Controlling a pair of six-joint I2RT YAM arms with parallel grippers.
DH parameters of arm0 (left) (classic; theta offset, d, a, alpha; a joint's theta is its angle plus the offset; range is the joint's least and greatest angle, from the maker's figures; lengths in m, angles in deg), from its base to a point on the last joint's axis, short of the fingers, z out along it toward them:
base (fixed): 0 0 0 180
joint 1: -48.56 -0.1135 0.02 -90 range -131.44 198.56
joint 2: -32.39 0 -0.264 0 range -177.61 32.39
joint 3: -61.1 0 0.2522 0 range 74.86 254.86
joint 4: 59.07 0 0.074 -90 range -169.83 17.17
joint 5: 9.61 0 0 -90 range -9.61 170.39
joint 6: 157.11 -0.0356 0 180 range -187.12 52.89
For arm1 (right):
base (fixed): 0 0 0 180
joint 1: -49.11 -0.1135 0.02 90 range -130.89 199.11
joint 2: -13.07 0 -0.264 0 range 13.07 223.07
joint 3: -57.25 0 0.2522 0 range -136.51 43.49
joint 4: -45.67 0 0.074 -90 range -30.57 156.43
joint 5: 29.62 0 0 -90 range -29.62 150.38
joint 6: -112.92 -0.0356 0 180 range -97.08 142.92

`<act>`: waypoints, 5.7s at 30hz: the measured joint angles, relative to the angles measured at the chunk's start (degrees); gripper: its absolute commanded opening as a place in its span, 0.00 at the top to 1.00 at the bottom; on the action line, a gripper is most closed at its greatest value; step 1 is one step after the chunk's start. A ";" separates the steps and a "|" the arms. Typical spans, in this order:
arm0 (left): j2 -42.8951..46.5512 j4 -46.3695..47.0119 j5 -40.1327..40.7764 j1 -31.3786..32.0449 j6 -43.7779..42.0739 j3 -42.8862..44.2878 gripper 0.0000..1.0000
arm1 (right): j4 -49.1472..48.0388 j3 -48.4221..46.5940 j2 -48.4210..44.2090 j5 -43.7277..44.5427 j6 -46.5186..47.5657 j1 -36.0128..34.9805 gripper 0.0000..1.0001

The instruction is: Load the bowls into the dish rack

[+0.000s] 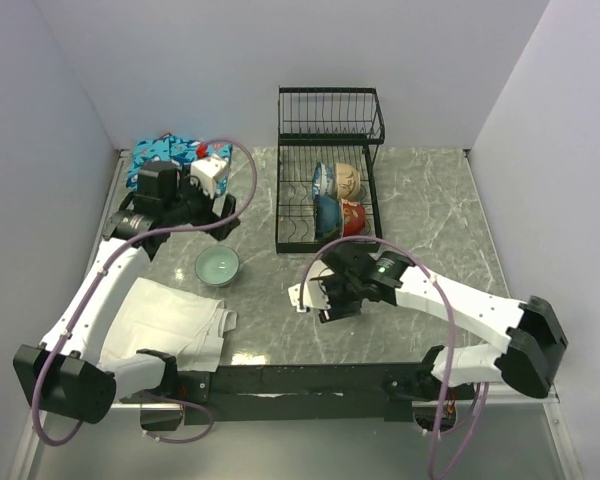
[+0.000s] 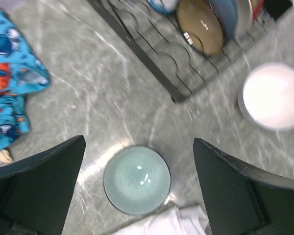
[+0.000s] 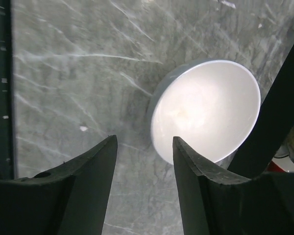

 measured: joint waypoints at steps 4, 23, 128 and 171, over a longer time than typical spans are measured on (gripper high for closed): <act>1.33 -1.95 -3.72 1.11 -4.63 -2.29 0.12 | 3.74 -1.29 -3.67 -5.84 -3.17 4.57 0.43; -17.57 -6.62 -0.72 40.74 -21.75 1.36 0.29 | 0.68 -7.32 -13.46 -24.06 -37.51 69.24 0.43; -49.72 98.14 -30.56 0.74 95.84 -7.76 0.99 | 5.77 -18.21 -1.57 -19.02 -48.11 73.85 0.48; -65.20 110.55 -21.09 5.70 119.62 -3.23 0.99 | 8.04 -18.12 3.87 -16.74 -45.77 73.64 0.48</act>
